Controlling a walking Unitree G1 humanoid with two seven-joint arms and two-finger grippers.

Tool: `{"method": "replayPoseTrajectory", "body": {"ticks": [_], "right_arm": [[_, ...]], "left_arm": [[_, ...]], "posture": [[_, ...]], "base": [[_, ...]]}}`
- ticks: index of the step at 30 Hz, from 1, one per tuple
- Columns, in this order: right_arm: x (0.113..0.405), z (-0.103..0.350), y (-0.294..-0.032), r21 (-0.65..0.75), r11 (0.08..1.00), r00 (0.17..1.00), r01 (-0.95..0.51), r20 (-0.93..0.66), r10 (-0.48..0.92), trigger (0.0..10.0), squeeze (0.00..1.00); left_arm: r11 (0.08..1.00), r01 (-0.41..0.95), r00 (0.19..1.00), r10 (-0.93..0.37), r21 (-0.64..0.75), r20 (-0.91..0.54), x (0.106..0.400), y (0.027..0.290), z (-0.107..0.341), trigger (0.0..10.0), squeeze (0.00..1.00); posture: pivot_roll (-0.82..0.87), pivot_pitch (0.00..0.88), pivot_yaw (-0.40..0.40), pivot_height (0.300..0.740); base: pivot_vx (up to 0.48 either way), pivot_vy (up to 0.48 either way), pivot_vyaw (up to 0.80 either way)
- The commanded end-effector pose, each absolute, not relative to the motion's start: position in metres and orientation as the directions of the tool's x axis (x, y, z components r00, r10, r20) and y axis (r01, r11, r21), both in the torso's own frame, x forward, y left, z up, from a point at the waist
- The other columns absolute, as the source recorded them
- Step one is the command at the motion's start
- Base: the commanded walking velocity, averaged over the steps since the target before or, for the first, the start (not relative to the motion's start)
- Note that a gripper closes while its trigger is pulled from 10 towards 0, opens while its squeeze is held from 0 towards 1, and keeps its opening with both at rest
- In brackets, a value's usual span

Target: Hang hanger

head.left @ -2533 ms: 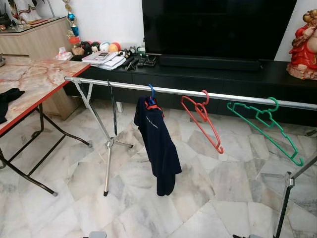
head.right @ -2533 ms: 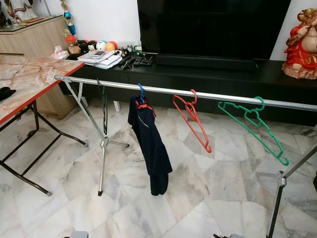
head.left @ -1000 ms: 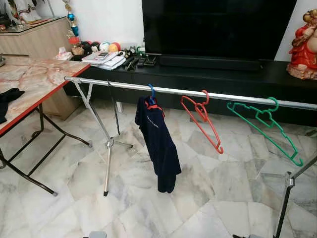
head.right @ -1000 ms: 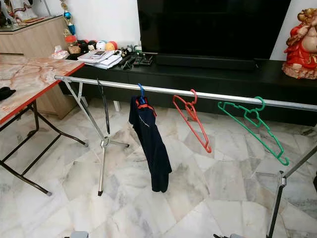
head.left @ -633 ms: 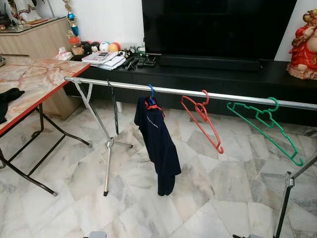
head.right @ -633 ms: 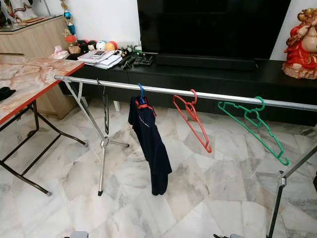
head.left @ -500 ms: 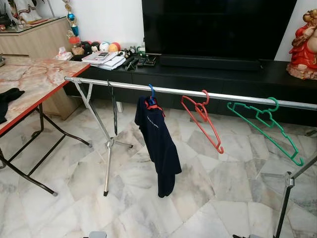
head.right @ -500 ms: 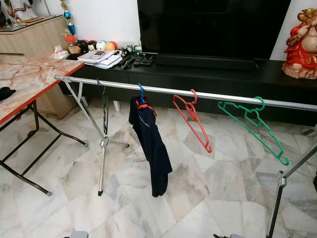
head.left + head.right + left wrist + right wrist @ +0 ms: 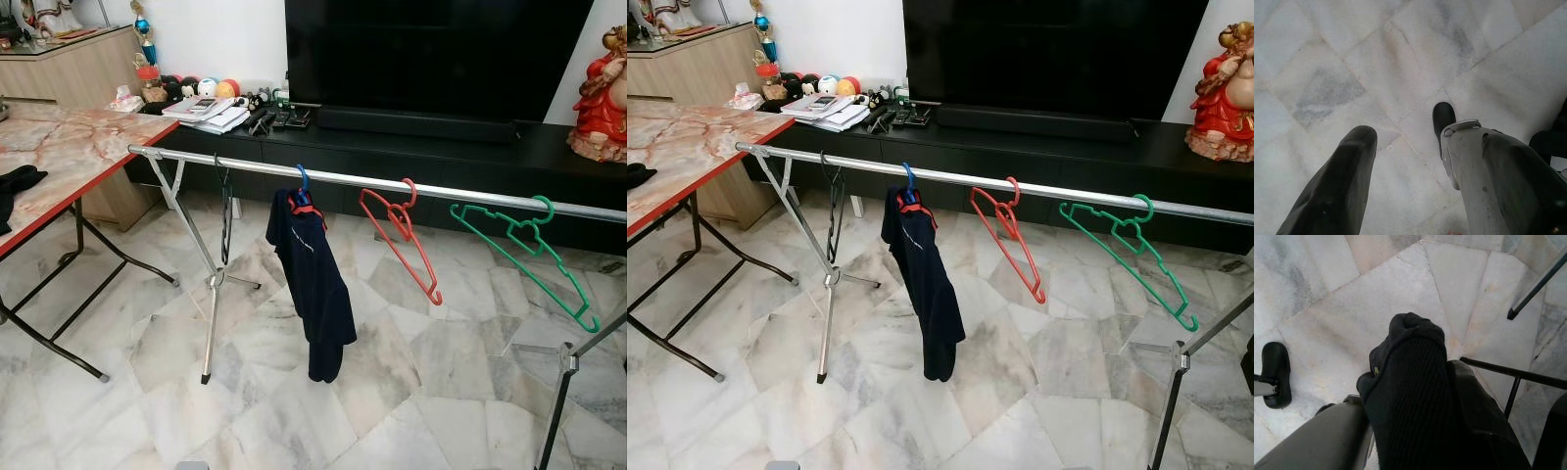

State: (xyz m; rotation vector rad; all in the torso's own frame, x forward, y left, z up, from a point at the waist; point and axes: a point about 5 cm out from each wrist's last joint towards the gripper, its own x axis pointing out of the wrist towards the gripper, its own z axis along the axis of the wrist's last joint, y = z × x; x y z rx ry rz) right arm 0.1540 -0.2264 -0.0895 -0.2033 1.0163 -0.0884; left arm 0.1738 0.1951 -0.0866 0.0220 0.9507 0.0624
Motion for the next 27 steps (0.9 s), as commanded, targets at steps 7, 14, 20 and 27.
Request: {"method": "replayPoseTrajectory", "body": {"ticks": [7,14,20,27], "right_arm": [[0.147,-0.090,-0.239,-0.191,0.966,0.491,0.173,-0.833,-0.253,10.0,0.00],[0.163,-0.076,-0.259,-0.093,0.867,0.544,0.489,-0.745,-0.386,10.0,0.00],[0.168,-0.074,-0.256,-0.069,0.871,0.567,0.486,-0.734,-0.374,10.0,0.00],[0.198,-0.048,-0.273,-0.029,0.840,0.674,0.542,-0.581,-0.455,10.0,0.00]], "left_arm": [[0.998,-0.046,0.552,0.067,0.050,-0.831,0.167,0.199,-0.089,10.0,0.00],[0.998,-0.039,0.552,0.062,0.049,-0.832,0.168,0.198,-0.089,10.0,0.00],[0.998,-0.042,0.555,0.060,0.044,-0.830,0.169,0.197,-0.089,10.0,0.00],[0.998,-0.043,0.555,0.061,0.044,-0.829,0.169,0.197,-0.089,10.0,0.00]], "posture": [[0.01,0.026,0.008,0.740],[0.00,0.028,0.014,0.740],[0.01,0.027,0.013,0.740],[0.00,0.030,0.018,0.740]], "base": [[0.000,0.000,0.00],[0.000,0.000,0.00],[0.000,0.000,0.00],[0.000,0.000,0.00]]}}
